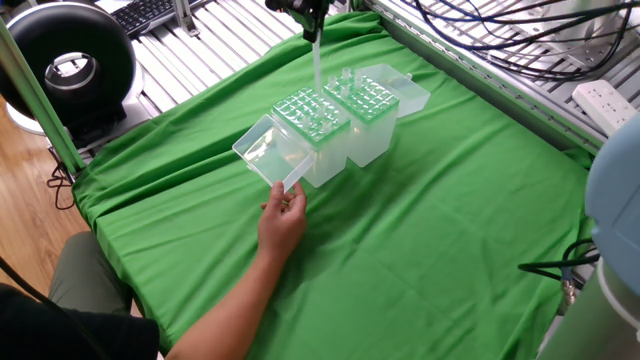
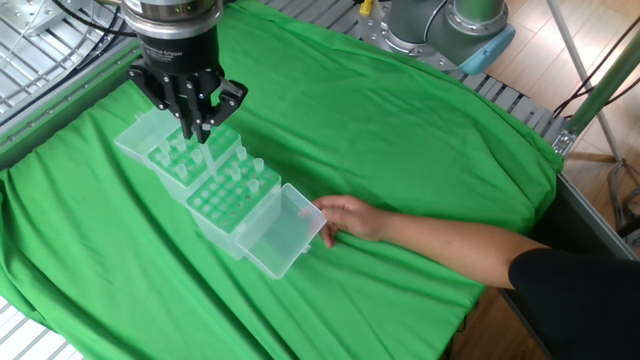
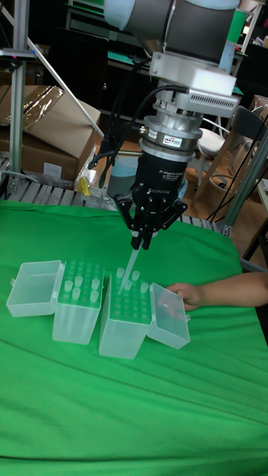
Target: Insert a large pipette tip into the holder for large pipette tips
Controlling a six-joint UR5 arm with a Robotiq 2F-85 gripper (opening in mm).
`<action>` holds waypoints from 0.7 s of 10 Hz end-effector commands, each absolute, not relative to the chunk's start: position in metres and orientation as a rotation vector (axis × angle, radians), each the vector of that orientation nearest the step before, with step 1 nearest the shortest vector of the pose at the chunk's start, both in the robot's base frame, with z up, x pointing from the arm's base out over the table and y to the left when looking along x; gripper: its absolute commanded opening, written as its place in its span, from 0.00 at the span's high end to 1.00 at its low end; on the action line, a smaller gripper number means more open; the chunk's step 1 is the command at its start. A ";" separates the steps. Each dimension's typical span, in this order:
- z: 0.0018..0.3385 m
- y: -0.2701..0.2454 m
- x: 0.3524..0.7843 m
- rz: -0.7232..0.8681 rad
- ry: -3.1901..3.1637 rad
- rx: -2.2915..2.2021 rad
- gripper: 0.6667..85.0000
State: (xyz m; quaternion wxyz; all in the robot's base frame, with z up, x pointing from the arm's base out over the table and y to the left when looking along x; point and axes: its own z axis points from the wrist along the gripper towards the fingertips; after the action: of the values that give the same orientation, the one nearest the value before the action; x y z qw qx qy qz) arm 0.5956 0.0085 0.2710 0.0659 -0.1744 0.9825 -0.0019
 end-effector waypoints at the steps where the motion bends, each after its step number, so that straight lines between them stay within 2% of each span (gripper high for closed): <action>1: 0.268 0.009 0.591 0.020 2.959 -0.519 0.90; 7: 0.259 0.011 0.593 0.046 2.941 -0.512 0.90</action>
State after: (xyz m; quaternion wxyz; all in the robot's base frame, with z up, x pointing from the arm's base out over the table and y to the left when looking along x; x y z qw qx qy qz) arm 0.5914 0.0081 0.2617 0.0708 -0.1709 0.9827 0.0059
